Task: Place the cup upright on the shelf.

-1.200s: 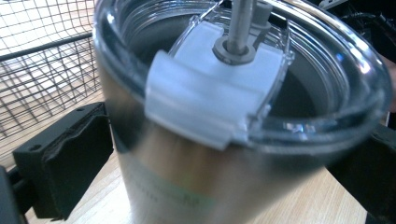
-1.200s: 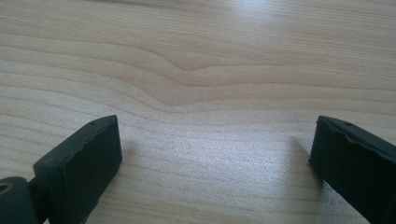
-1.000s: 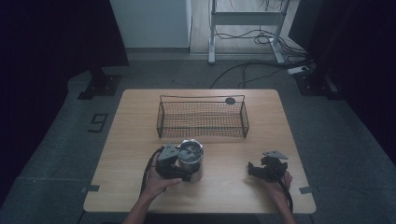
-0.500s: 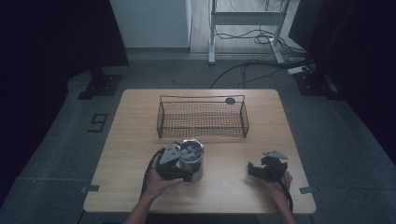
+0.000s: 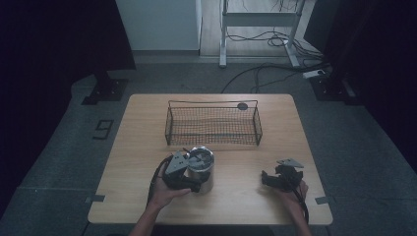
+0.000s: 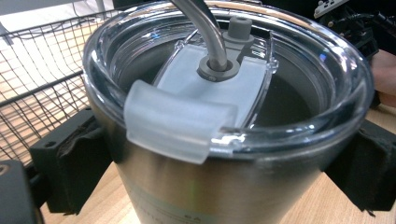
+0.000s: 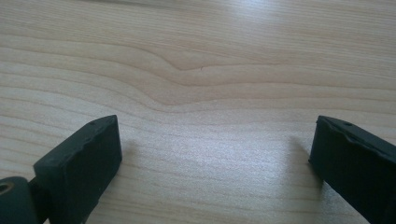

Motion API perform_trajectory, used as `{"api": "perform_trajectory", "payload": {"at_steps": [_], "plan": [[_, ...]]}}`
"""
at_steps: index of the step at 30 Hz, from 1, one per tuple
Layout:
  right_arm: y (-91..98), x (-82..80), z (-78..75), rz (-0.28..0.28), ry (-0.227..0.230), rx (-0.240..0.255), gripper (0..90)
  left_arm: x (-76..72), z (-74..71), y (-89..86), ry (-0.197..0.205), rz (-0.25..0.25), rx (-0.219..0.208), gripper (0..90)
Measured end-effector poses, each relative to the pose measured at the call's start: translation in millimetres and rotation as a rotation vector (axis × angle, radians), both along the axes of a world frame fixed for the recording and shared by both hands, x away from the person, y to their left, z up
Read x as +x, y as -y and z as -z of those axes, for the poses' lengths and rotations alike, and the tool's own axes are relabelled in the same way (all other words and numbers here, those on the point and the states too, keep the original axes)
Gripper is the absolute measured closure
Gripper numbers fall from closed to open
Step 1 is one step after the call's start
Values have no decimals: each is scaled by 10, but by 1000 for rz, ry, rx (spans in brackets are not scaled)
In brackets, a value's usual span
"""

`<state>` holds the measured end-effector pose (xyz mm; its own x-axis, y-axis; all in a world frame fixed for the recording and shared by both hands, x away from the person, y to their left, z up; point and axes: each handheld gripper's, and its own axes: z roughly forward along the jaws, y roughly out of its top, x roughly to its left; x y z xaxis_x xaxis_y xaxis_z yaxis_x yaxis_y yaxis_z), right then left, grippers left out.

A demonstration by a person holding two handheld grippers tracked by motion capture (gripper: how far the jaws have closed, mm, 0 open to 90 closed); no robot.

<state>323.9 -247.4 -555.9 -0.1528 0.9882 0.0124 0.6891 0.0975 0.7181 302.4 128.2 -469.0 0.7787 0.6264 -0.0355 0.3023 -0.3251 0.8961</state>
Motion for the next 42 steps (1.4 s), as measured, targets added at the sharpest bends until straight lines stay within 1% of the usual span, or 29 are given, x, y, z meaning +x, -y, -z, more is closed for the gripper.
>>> {"api": "perform_trajectory", "payload": {"at_steps": [3, 8, 13, 17, 19, 22, 30, 31, 37, 42], "plan": [[8, 0, 1, 4, 2, -2, 21, 2, -46, -32, 4, -3, -16, 42], [8, 0, 1, 5, 2, -2, 21, 9, -94, -62, 9, -12, -21, 42], [10, 3, 1, 6, 2, -2, 21, 21, -168, -99, 12, -18, -36, 42], [11, 5, 1, 6, 2, -1, 20, 46, -189, -106, 13, -24, -33, 42], [11, 5, 1, 6, 2, -1, 21, 71, -211, -119, 14, -37, -34, 42], [11, 5, 1, 7, 2, -1, 21, 84, -229, -131, 11, -39, -40, 42], [10, 5, 1, 7, 2, -2, 21, 105, -303, -164, 21, -44, -49, 42], [10, 5, 1, 7, 2, -2, 21, 113, -320, -172, 20, -52, -52, 42], [11, 5, 1, 7, 2, -2, 21, 161, -361, -195, 13, -61, -57, 42], [11, 5, 1, 8, 2, -2, 21, 182, -418, -210, 21, -66, -59, 42]]}}
